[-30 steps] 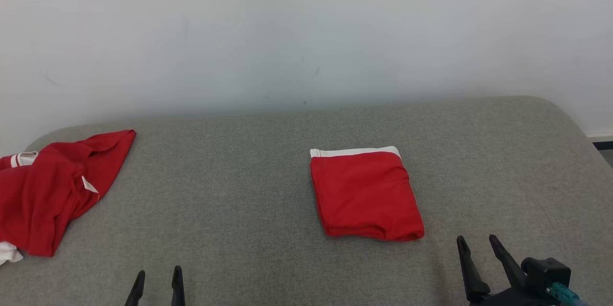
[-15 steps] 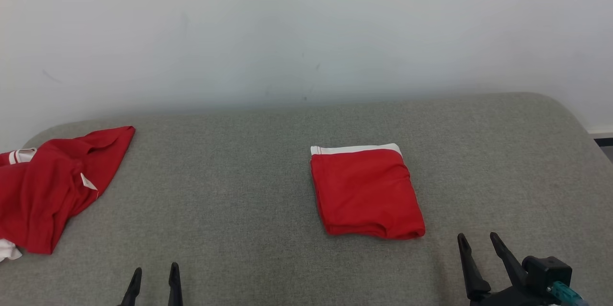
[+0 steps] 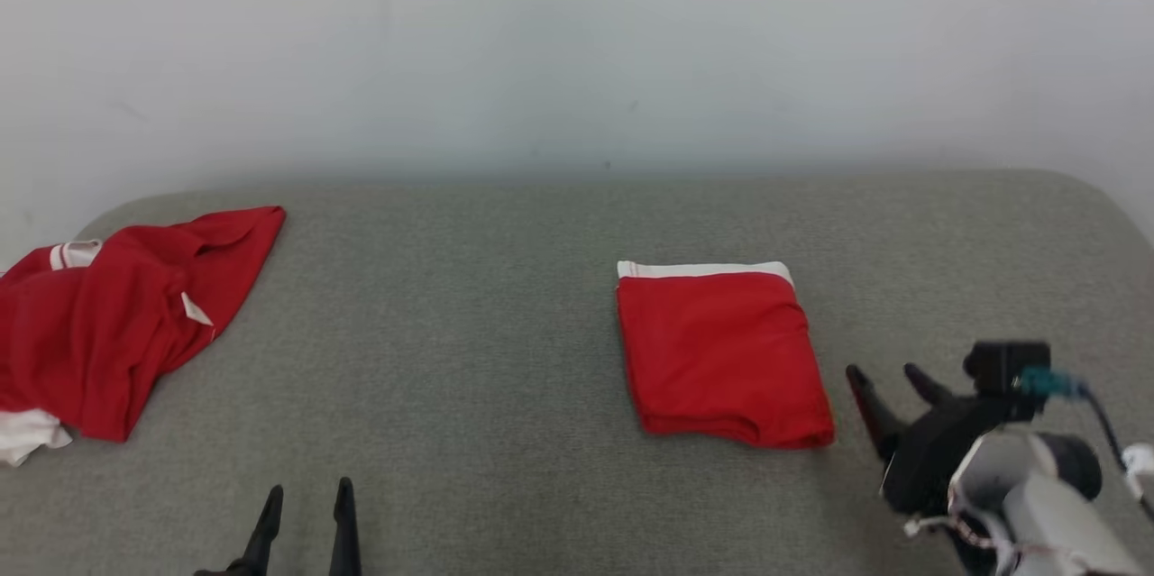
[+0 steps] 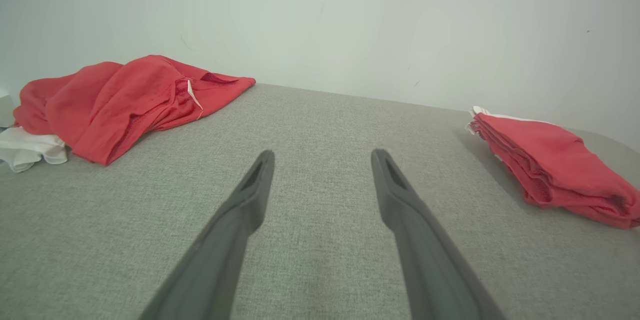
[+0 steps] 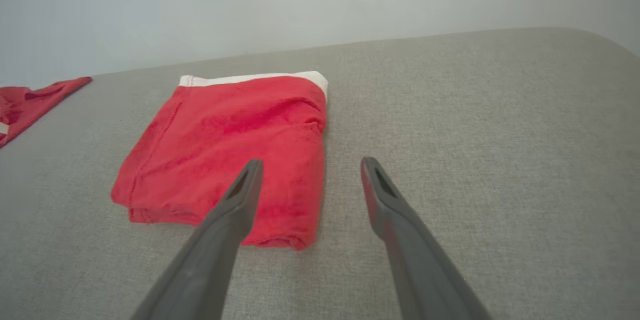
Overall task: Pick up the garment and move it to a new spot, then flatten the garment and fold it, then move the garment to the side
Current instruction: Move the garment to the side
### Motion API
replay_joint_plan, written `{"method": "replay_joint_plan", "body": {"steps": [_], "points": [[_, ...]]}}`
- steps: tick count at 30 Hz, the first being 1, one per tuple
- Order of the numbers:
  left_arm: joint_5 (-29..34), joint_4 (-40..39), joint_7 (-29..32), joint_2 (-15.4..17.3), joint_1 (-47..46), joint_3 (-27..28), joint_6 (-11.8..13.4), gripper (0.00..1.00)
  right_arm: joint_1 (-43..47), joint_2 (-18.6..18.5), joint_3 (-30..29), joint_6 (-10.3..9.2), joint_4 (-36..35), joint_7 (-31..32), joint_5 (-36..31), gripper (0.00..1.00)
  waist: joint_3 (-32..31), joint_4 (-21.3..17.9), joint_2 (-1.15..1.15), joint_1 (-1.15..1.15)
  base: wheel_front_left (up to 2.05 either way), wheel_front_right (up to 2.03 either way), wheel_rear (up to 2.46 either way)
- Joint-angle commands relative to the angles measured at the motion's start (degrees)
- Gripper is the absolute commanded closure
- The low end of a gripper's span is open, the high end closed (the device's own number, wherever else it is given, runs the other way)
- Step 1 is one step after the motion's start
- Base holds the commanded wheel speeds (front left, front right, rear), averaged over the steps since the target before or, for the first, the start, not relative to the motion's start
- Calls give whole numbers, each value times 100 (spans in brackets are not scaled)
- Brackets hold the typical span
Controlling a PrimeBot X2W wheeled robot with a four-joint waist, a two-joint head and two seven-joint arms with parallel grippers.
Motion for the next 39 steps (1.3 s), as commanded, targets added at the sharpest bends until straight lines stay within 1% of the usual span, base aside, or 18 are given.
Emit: {"method": "replay_joint_plan", "body": {"steps": [1, 2, 4, 6, 10, 14, 16, 22, 26, 30, 33, 35, 36, 37, 38, 39], "points": [[-20, -58, -18, -6, -62, -63, 1, 0, -259, -64, -124, -13, 101, 476, 114, 0, 117, 216, 0, 0, 0, 0, 0], [-31, -78, -18, -6, -60, -109, 9, 0, -403, -92, -168, -13, 157, 781, 105, 0, 150, 287, 0, 0, 0, 0, 0], [-65, -124, -18, -2, -35, -196, 42, 0, -660, -214, -396, -14, 449, 1436, -132, 0, 216, 432, 0, 0, 0, 0, 0], [-78, -187, -18, -7, -75, -314, 36, 0, -931, -147, -683, -13, 659, 2056, -230, 0, 331, 618, 0, 0, 0, 0, 0], [-116, -354, -18, -4, -154, -466, 100, 0, -1337, -97, -1220, -13, 881, 2815, -557, 0, 556, 963, 0, 0, 0, 0, 0], [-168, -515, -18, -1, -207, -631, 149, 0, -1536, -109, -1570, -13, 907, 3243, -958, 0, 779, 1246, 0, 0, 0, 0, 0], [-200, -544, -18, -5, -237, -684, 154, 0, -1602, -47, -1802, -13, 917, 3405, -1058, 0, 862, 1355, 0, 0, 0, 0, 0], [-301, -614, -18, -5, -278, -830, 225, 0, -1651, 141, -2328, -13, 882, 3903, -1418, 0, 1060, 1552, 0, 0, 0, 0, 0], [-354, -663, -18, -6, -356, -943, 279, 0, -1565, 177, -2498, -13, 732, 4067, -1765, 0, 1197, 1619, 0, 0, 0, 0, 0], [-399, -681, -18, -3, -399, -1030, 307, 0, -1508, 258, -2643, -13, 654, 4215, -1966, 0, 1291, 1640, 0, 0, 0, 0, 0], [-437, -692, -18, -4, -451, -1094, 348, 0, -1408, 374, -2720, -13, 617, 4490, -2124, 0, 1363, 1620, 0, 0, 0, 0, 0], [-442, -703, -18, -3, -483, -1110, 354, 0, -1337, 423, -2648, -13, 554, 4697, -2163, 0, 1404, 1583, 0, 0, 0, 0, 0], [-441, -705, -18, -4, -496, -1115, 362, 0, -1297, 410, -2600, -13, 501, 4770, -2190, 32, 1422, 1560, 0, 0, 0, 0, 0], [-451, -709, -18, -4, -509, -1126, 369, 0, -1274, 379, -2555, -13, 426, 4801, -2205, 70, 1441, 1531, 0, 0, 0, 0, 0], [-452, -714, -18, -5, -519, -1134, 370, 0, -1245, 342, -2479, -13, 359, 4856, -2210, 97, 1460, 1499, 0, 0, 0, 0, 0], [-451, -715, -18, -4, -532, -1144, 372, 0, -1210, 288, -2392, -13, 297, 4906, -2200, 100, 1476, 1463, 0, 0, 0, 0, 0]]}}
